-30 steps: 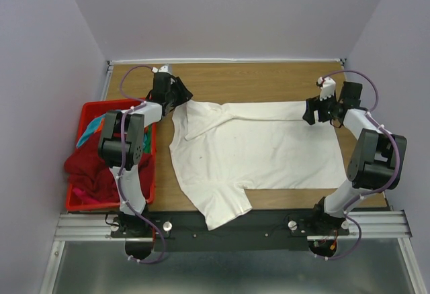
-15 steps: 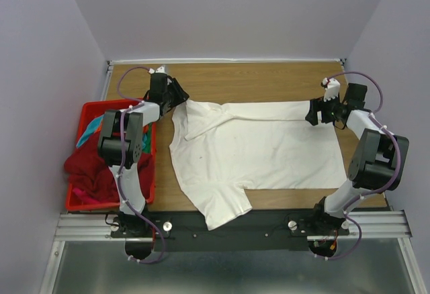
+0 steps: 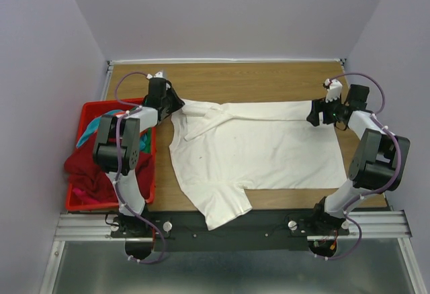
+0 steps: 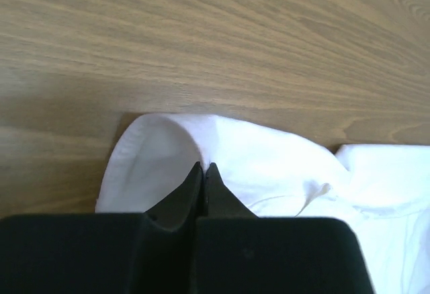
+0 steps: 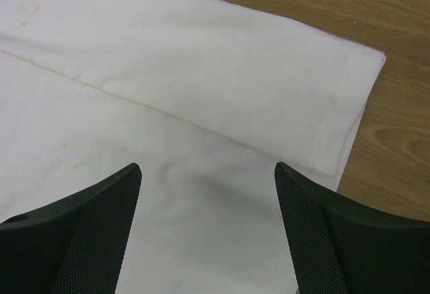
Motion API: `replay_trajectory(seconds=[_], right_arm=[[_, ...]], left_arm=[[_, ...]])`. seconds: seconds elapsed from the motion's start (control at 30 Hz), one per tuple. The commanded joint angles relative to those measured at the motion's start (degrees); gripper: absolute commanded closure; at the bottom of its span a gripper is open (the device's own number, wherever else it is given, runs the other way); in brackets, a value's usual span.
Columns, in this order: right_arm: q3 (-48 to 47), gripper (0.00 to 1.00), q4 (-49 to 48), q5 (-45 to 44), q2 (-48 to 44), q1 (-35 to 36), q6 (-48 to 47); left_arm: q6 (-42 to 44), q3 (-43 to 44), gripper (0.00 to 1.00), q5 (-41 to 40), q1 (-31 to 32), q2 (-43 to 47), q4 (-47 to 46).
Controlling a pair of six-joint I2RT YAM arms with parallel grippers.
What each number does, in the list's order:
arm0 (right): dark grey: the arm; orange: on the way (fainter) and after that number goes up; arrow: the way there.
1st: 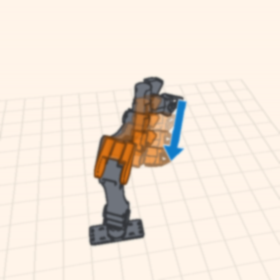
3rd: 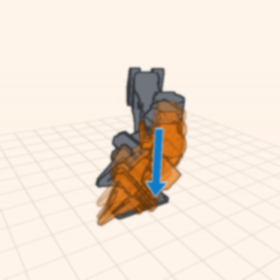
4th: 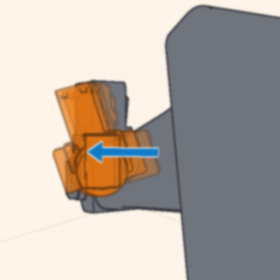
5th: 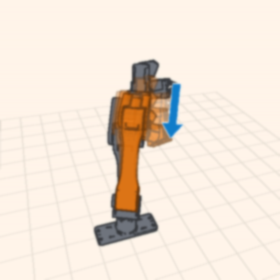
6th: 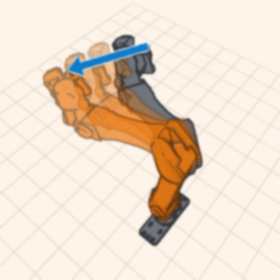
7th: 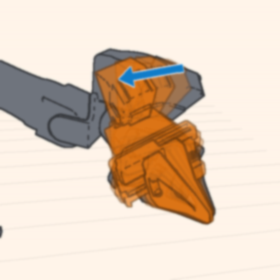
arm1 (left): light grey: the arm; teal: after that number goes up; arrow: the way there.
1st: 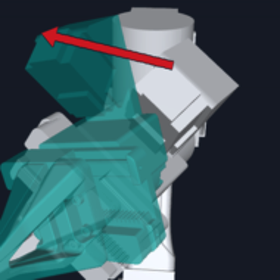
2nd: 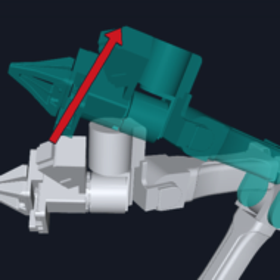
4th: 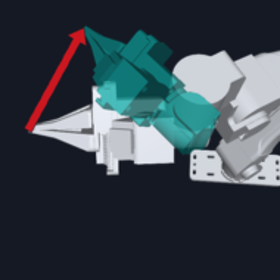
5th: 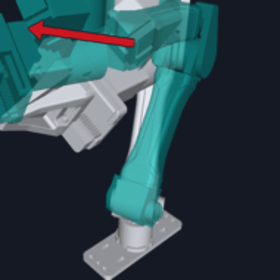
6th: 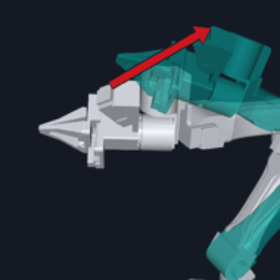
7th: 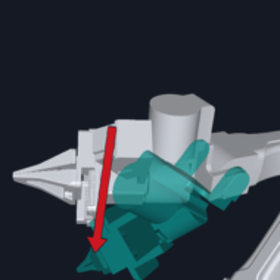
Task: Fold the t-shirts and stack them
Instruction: Fold the tshirt
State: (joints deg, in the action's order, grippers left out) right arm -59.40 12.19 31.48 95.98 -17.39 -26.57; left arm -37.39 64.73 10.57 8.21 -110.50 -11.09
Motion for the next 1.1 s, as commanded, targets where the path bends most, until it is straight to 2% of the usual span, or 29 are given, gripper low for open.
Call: replay_trajectory(seconds=[0.0, 0.13, 0.33, 0.43, 0.47, 0.63, 0.73, 0.9, 1.0, 1.07], right_arm=[[0.6, 0.13, 0.82, 1.74, -0.98, -0.98, 0.2], [0.42, 0.13, 0.82, 1.39, -0.71, -1.33, 0.38], [0.86, 0.13, 0.91, 1.47, -1.32, -1.42, -1.55], [0.6, 0.13, 1.0, 2.17, -1.33, -1.42, -2.26], [0.34, 0.13, 1.09, 2.61, -1.33, -1.42, -2.35], [-1.33, 0.13, 2.05, 4.63, -1.41, -1.42, -1.91], [-2.56, 0.13, 3.54, 5.87, -1.5, -1.42, -2.0], [-3.79, 0.13, 10.56, 12.97, -1.85, -1.25, -6.55], [-4.67, 0.14, 16.61, 17.19, -1.68, -0.02, -12.62], [-4.76, 0.15, 18.3, 18.08, -2.12, 1.65, -13.95]], left_arm=[[0.21, -3.2, 1.0, -5.99, -0.56, 7.39, -1.21], [-0.84, -5.75, 1.0, -6.7, -1.0, 6.88, -1.12], [-1.37, -6.1, 0.99, -2.75, -1.26, 4.41, -1.38], [-1.29, -7.86, 0.9, -3.18, -1.26, 7.82, -1.83], [-1.11, -8.91, 0.82, -3.45, -1.18, 8.8, -1.74], [-1.37, -11.29, 0.57, -5.82, -1.35, 15.21, 0.8], [-1.64, -12.17, 0.48, -5.82, -1.35, 18.72, 1.07], [2.3, -12.26, 0.41, -2.41, -1.26, 25.24, -0.68], [11.61, -7.44, 0.39, 8.56, -0.83, 24.11, -0.34], [19.43, 0.11, 0.39, 13.41, 0.14, 19.37, 6.41]])
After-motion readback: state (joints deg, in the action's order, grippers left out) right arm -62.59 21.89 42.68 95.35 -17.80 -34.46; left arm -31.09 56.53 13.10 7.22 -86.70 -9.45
